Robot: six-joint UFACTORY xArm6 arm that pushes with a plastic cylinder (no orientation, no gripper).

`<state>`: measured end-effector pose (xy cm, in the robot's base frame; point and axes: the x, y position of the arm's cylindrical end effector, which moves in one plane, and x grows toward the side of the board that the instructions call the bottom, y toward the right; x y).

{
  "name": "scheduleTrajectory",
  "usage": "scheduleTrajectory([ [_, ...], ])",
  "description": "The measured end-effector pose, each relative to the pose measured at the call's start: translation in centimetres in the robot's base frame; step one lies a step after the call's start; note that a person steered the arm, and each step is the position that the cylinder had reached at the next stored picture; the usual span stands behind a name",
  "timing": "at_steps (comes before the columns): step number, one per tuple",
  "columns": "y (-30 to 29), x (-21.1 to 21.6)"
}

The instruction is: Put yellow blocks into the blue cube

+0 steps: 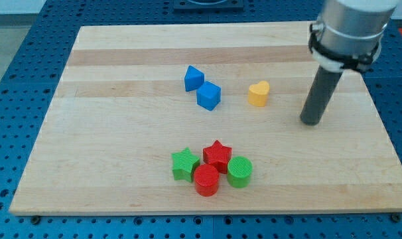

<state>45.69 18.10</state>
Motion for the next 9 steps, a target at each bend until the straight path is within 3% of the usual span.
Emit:
scheduleTrajectory([
  [2,2.2,-4.9],
  [3,3.5,-2.1],
  [4,8.3,-2.7],
  [5,10.5,-8.4],
  [6,7.5,-9.9],
  [9,2.1,-6.6],
])
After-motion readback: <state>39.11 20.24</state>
